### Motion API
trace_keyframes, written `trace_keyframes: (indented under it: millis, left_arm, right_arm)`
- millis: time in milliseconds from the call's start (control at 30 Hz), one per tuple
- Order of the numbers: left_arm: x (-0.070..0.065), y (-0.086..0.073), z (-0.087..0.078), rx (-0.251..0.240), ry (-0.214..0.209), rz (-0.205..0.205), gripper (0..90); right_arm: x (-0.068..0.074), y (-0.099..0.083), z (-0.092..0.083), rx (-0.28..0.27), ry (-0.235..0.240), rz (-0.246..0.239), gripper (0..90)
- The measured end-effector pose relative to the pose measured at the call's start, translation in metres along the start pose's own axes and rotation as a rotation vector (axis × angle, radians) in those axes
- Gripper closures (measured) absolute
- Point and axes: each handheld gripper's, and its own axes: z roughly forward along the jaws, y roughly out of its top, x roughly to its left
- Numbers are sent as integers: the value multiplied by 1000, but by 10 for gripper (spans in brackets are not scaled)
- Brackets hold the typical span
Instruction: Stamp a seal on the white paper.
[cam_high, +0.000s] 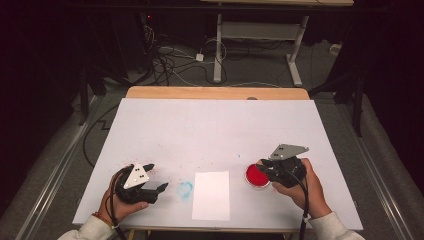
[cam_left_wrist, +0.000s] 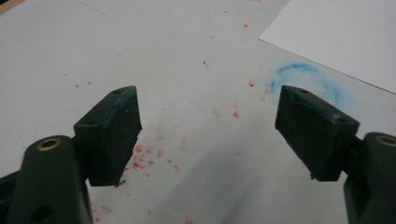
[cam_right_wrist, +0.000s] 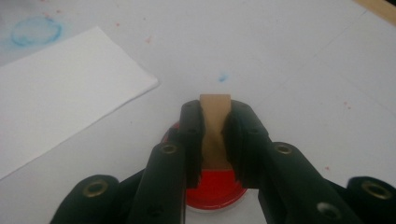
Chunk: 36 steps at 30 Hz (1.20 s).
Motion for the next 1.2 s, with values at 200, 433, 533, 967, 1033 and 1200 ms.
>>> trace_keyframes:
  millis: [200,433,533,967,1033,1200]
  left_arm:
    - [-2,0,-1,5,8,8,217]
    - [-5,2,1,14,8,20,217]
    - [-5,2,0,12,8,19,217]
    - [-5,2,1,20,0,27,224]
    - [-5,2,1,23,0,28,223]
    - [-5,2,1,20,2,24,220]
  right_arm:
    - [2,5,-14,-48,5,-5,764]
    - [9,12,-20,-73,9,-34,764]
    - [12,16,-23,-87,13,-41,764]
    - [27,35,-22,-121,44,-78,764]
    - [31,38,-18,-120,53,-94,764]
    - [39,45,-9,-115,78,-108,764]
